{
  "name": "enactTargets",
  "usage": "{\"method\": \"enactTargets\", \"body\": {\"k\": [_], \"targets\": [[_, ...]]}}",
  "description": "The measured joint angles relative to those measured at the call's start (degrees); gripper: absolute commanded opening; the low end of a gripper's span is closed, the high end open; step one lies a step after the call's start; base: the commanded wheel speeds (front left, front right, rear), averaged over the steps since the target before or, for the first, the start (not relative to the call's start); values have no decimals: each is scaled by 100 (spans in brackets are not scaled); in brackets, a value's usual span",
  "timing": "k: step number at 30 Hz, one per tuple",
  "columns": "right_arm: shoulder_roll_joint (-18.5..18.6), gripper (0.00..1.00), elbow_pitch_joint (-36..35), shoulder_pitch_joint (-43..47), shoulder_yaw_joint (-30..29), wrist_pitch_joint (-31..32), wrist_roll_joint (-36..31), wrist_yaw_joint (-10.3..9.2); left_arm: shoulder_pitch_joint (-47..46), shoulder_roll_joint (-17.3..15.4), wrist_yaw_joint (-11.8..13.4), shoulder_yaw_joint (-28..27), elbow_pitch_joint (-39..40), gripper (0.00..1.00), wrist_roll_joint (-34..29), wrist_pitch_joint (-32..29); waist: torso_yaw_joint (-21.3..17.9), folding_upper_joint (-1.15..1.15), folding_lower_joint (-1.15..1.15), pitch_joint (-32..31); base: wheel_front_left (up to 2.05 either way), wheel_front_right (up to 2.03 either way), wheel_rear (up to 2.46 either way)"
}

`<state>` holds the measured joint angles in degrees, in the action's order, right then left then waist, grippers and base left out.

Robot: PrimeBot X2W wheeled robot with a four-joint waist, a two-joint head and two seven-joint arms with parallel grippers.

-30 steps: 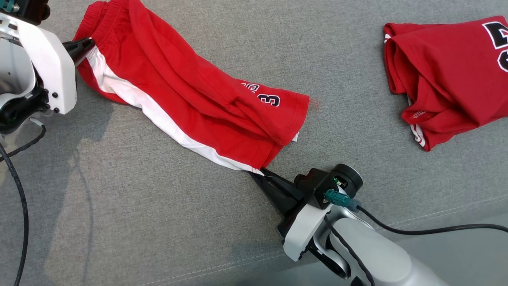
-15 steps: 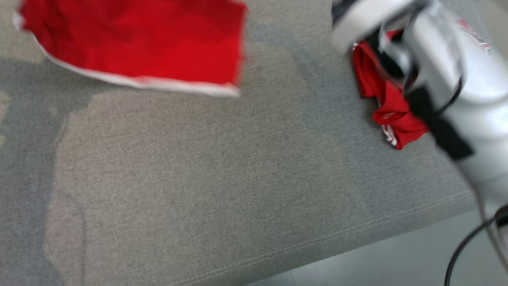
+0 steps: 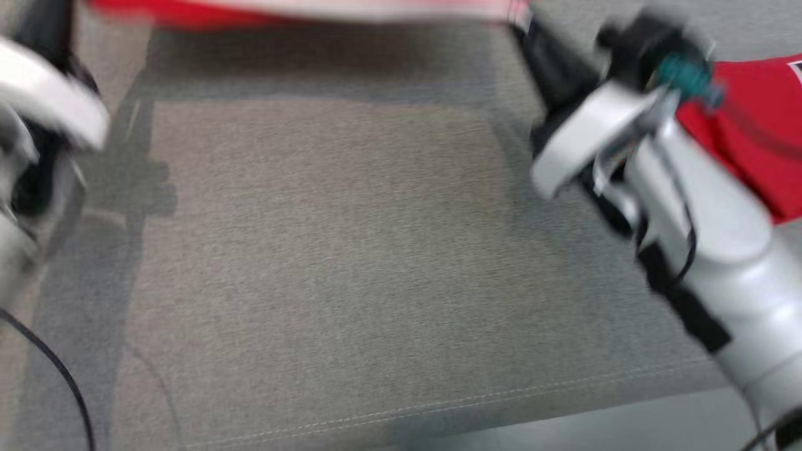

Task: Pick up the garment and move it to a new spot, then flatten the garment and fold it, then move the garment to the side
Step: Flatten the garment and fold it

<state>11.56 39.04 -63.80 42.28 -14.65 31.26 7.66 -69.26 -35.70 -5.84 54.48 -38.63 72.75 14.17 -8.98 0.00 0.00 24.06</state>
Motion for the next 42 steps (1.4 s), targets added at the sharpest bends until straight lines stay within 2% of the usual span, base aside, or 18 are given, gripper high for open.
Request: {"method": "enactTargets", "body": {"k": [2,4,10,13,18,21,27,28,33,37,42], "targets": [[-1,0,-36,606,211,0,94,1,944,168,143,-216,-49,0,157,5,140,0,0,87,0,0,0],[21,0,-152,1089,323,1,171,1,1596,276,221,-744,31,0,82,7,253,0,0,162,0,0,0],[315,0,-726,2110,289,1,372,1,3068,601,245,-1767,812,0,-634,24,378,0,0,106,0,0,0],[427,0,-1039,2709,90,0,387,0,3784,700,444,-2007,1221,0,-982,25,383,0,0,-10,0,0,0],[458,0,-1563,3722,-354,2,404,0,4681,670,792,-2029,1847,0,-1284,33,399,0,0,-257,0,0,0],[407,0,-1909,4334,-717,140,379,0,5148,559,1000,-2006,2226,0,-1265,29,418,0,0,-408,0,0,0],[73,0,-2695,5511,-1416,602,83,-1,5956,345,1456,-2013,2938,0,-1094,-188,425,0,0,-688,0,0,0],[-77,0,-2956,5850,-1656,778,23,-1,6159,252,1557,-2008,3148,0,-992,-288,425,0,0,-765,0,0,0],[-426,0,-3462,6538,-2314,1167,-331,-1,6556,141,1752,-2030,3554,0,-835,-414,438,0,0,-829,0,0,0],[-561,0,-3855,6796,-2541,1380,-499,0,6767,38,1859,-2047,3820,0,-768,-422,431,0,0,-795,0,0,0],[-511,0,-4045,6683,-2700,1575,-713,-1,6746,22,1767,-2063,4244,0,-616,-615,502,0,0,-763,0,0,0]]}}
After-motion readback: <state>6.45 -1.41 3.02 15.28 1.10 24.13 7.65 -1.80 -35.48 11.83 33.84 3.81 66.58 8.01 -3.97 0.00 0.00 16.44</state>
